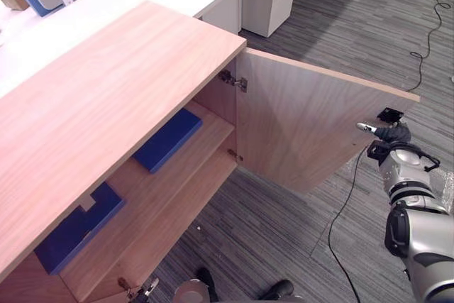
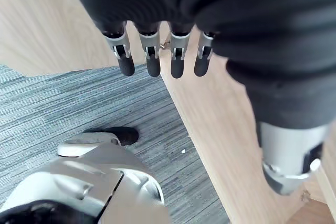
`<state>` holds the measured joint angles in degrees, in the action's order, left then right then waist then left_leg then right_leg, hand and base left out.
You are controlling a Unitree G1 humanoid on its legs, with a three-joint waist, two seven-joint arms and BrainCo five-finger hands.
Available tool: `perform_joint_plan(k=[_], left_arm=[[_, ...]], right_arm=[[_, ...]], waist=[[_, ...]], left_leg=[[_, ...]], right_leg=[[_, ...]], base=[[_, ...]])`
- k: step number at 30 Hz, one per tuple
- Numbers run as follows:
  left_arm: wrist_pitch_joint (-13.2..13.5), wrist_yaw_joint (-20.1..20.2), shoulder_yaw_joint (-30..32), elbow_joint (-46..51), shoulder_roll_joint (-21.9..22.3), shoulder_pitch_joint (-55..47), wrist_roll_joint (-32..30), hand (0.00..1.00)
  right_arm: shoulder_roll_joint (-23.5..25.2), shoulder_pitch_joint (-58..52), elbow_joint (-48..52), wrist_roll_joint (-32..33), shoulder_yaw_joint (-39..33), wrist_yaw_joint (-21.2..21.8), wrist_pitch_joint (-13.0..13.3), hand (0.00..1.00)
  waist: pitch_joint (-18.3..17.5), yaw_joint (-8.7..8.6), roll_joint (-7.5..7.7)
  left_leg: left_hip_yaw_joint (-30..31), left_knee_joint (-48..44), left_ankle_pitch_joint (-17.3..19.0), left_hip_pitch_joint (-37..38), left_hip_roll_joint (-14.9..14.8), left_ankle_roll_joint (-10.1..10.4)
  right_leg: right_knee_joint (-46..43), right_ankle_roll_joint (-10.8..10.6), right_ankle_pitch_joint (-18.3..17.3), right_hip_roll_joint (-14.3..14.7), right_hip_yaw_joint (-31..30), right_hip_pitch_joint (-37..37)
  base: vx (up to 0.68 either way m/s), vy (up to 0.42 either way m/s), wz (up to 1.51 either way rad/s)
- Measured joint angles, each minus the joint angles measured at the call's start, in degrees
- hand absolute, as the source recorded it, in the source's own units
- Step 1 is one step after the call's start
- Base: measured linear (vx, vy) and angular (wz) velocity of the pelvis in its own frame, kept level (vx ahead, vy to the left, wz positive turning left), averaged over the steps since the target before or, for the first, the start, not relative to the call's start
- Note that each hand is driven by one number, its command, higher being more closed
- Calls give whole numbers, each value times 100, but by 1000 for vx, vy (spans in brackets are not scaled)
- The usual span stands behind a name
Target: Walk over to the cabinet, pick up the folder, carry it to the office cabinet, place the folder inside the office cabinet, then close the office cabinet door
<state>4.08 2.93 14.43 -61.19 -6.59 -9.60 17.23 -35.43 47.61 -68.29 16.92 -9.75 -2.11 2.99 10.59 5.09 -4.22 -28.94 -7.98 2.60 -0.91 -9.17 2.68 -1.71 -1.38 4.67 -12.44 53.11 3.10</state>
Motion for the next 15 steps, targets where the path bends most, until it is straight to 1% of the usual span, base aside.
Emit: perform_joint_plan(k=[2, 4, 5, 6, 7, 9, 10, 13, 15], left_arm=[[0, 24, 0, 2, 47, -12, -53, 0], [0, 99, 1, 2, 84, -82, -120, 0], [-1, 108, 1, 1, 84, -92, -124, 0], [-1, 119, 3, 4, 83, -97, -133, 0], [-1, 125, 2, 5, 81, -97, -141, 0], [0, 149, -1, 9, 82, -97, -156, 0], [1, 177, -11, 50, 81, -96, -170, 0], [16, 209, -58, 114, 80, -85, -175, 0], [23, 218, -63, 102, 83, -80, -224, 0]], right_arm=[[3, 14, 111, 4, 198, 150, -2, 0], [-50, 7, 201, -4, 732, 408, -20, 0], [-80, -12, 269, -6, 891, 446, -44, 0], [-152, -24, 357, -1, 1137, 558, -79, 0], [-183, -27, 377, -1, 1235, 635, -81, 0], [-293, -151, 636, 13, 1621, 787, -83, 0], [-331, -267, 834, 60, 1764, 903, -73, 0], [-394, -450, 1119, 233, 2083, 970, -76, 0], [-570, -671, 1729, 273, 2559, 1017, -89, 0]], waist=[[26, -62, -11], [26, -188, -11], [26, -215, -12], [35, -231, -16], [35, -233, -15], [36, -242, -14], [37, -274, -13], [35, -281, -11], [35, -322, -10]], left_leg=[[-8, -3, -5, 4, -16, 5], [-28, 15, -26, 22, -18, 13], [-37, 44, -38, 45, -17, 17], [-82, 112, -59, 120, -17, 33], [-115, 141, -71, 143, -17, 38], [-198, 242, -127, 224, -14, 75], [-212, 315, -178, 256, -11, 86], [-246, 440, -278, 316, -25, 114], [-319, 455, -293, 312, -80, 127]], right_leg=[[13, -2, 0, 6, 1, 3], [45, -3, 2, 20, -14, 20], [47, -3, 2, 24, -18, 25], [49, -4, 2, 39, -41, 30], [56, -4, 2, 47, -62, 30], [83, -5, 3, 74, -142, 33], [113, -6, 3, 101, -147, 32], [167, -5, 3, 168, -177, 33], [302, -4, 14, 279, -256, 12]], base=[[-39, 8, -8], [-45, -1, -10], [-30, 2, -11], [-20, 3, -12], [-34, 3, -20], [-46, -6, -18], [-44, -19, -10], [-54, -35, -7], [-66, -61, -21]])
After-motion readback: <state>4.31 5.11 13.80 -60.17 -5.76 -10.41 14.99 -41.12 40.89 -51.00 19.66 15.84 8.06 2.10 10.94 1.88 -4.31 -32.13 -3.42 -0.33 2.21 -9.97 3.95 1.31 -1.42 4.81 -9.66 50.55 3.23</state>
